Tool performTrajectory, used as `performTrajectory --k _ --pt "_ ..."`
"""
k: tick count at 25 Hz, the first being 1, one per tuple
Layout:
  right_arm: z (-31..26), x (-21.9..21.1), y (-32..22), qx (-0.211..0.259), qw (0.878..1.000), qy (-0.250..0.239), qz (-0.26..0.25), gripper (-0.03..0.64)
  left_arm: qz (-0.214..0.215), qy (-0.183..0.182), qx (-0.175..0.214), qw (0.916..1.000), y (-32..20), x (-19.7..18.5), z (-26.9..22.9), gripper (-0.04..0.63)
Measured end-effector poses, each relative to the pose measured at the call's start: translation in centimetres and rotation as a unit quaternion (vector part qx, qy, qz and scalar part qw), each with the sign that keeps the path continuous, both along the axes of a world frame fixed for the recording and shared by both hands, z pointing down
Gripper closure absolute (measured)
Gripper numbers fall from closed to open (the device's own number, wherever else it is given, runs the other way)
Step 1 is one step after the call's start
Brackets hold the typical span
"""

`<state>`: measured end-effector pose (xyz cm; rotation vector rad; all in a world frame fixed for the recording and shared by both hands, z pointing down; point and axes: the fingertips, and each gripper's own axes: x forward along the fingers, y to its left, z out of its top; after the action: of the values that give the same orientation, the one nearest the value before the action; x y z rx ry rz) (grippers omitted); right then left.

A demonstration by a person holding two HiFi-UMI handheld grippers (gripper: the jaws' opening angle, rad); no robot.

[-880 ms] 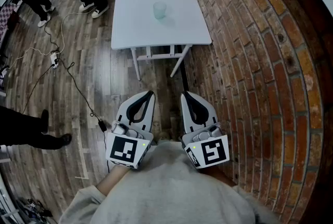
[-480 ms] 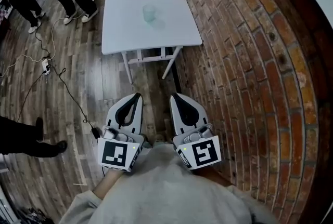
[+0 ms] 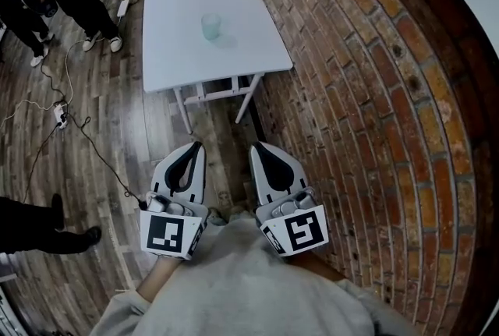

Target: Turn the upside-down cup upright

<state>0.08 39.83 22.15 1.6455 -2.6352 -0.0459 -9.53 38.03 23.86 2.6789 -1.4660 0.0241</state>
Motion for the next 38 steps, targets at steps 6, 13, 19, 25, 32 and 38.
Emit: performTrajectory --k 6,13,19,25,32,38 --pt "0.2 -0.5 -0.5 -0.005 1.000 -0.001 0.005 0.611 0.012 0.003 0.001 0.9999 -0.4 -0.4 0.3 0.584" --pt "0.7 -0.6 -3.2 -0.002 1.000 -0.008 -0.002 0.611 0.010 -0.010 -0.004 0.9999 -2.8 -0.4 0.9 0.584" --pt "0.8 0.3 -8.8 0.009 1.000 -0.007 -0.012 0.611 0.011 -0.006 0.013 0.9998 -8.1 0.7 1.1 0.585" --pt "0.7 0.6 -16.0 0.011 1.000 0.001 -0.026 0.611 0.005 -0.004 0.011 0.9999 -14.7 1.3 1.3 0.585" --pt "1.3 1.4 -23.2 -0.007 0.999 0.005 -0.038 0.611 -0.003 -0.013 -0.009 0.9999 -21.7 2.1 1.6 0.585" --pt "1.3 2.4 -28.5 -0.009 0.999 0.009 -0.044 0.611 0.000 -0.007 -0.002 1.0000 -27.0 3.2 1.3 0.584"
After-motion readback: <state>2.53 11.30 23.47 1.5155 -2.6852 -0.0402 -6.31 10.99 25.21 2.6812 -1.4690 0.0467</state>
